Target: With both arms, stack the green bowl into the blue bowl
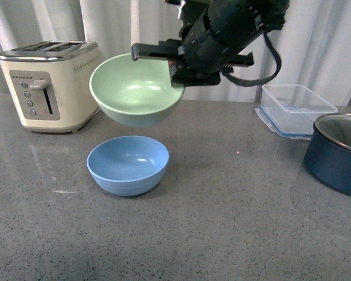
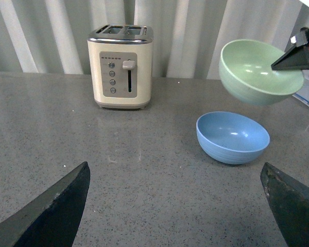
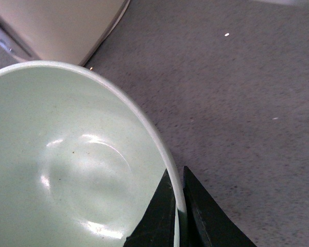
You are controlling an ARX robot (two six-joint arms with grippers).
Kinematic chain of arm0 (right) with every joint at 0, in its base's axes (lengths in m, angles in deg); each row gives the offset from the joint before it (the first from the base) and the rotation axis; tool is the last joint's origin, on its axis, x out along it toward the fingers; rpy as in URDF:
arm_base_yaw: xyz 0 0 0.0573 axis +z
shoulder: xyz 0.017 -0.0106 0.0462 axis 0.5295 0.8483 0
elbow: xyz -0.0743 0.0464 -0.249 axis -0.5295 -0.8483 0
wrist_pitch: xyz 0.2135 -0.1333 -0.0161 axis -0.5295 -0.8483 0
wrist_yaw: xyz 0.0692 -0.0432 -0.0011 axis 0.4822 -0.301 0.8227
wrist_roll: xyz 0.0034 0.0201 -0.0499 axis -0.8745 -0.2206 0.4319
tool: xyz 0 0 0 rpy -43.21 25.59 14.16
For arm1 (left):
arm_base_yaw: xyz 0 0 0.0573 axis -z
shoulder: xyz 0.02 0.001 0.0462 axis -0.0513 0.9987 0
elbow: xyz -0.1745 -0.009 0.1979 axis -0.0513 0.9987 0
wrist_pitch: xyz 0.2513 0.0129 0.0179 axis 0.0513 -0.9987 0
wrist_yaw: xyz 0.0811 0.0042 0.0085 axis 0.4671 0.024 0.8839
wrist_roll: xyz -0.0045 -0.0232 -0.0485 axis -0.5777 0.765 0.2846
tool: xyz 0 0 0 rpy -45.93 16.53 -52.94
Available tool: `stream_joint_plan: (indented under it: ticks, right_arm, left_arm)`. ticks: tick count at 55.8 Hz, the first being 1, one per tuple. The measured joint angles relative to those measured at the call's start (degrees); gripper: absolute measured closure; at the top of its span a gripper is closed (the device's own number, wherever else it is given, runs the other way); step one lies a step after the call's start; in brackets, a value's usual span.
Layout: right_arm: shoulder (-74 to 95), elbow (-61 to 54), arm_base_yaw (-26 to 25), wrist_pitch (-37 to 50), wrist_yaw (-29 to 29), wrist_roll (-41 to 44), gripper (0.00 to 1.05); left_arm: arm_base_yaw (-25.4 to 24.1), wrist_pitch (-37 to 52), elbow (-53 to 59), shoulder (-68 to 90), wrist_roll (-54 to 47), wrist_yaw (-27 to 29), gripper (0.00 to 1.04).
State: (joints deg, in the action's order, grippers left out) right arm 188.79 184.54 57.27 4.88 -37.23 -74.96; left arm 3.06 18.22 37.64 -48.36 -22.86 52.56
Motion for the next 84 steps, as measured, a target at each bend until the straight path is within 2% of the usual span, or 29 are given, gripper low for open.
stream_joint_plan:
  ticks: [31, 35, 49, 51, 57, 62, 66, 69, 71, 74, 82, 84]
  right_arm:
    - [9.14, 2.60, 1.92, -2.40, -2.32, 0.22, 1.03]
    - [9.14, 2.60, 2.03, -1.97, -1.90, 0.11, 0.94]
    - [2.73, -3.17, 1.92, 2.99, 0.74, -2.05, 0.44]
    - [-0.55, -6.03, 1.33, 5.95, 2.56, -3.76, 0.36]
    - [-8.66, -13.94, -0.85, 15.76, 6.29, -7.78, 0.20]
    - [-17.38, -22.86, -3.82, 25.68, 5.70, -10.10, 0.08]
    - [-28.79, -36.74, -9.53, 39.76, 4.35, -11.93, 0.11]
    - [-36.35, -49.03, -13.22, 50.51, -9.22, -4.94, 0.24]
    - [-39.36, -55.36, -14.97, 53.99, -13.62, -0.90, 0.33]
    - [-41.92, -62.36, -16.31, 56.04, -13.60, 3.23, 0.45]
    - [-45.40, -70.90, -17.03, 58.01, -10.93, 6.21, 0.69]
    - [-47.41, -73.29, -17.64, 58.64, -10.49, 6.56, 0.77]
  left_arm:
    - [0.00, 0.00, 0.00, 0.00, 0.00, 0.00, 0.07]
    - [0.00, 0.00, 0.00, 0.00, 0.00, 0.00, 0.07]
    - [0.00, 0.00, 0.00, 0.00, 0.00, 0.00, 0.07]
    - [0.00, 0.00, 0.00, 0.00, 0.00, 0.00, 0.07]
    - [0.00, 0.00, 0.00, 0.00, 0.00, 0.00, 0.07]
    - [0.00, 0.00, 0.00, 0.00, 0.00, 0.00, 0.07]
    - [0.00, 0.00, 0.00, 0.00, 0.00, 0.00, 0.07]
    - [0.00, 0.00, 0.00, 0.00, 0.00, 0.00, 0.07]
    - [0.00, 0.00, 0.00, 0.00, 0.00, 0.00, 0.07]
    - [0.00, 0.00, 0.00, 0.00, 0.00, -0.04, 0.07]
    - [0.00, 0.00, 0.00, 0.00, 0.00, -0.04, 0.07]
    - [0.00, 0.00, 0.00, 0.00, 0.00, 0.07, 0.07]
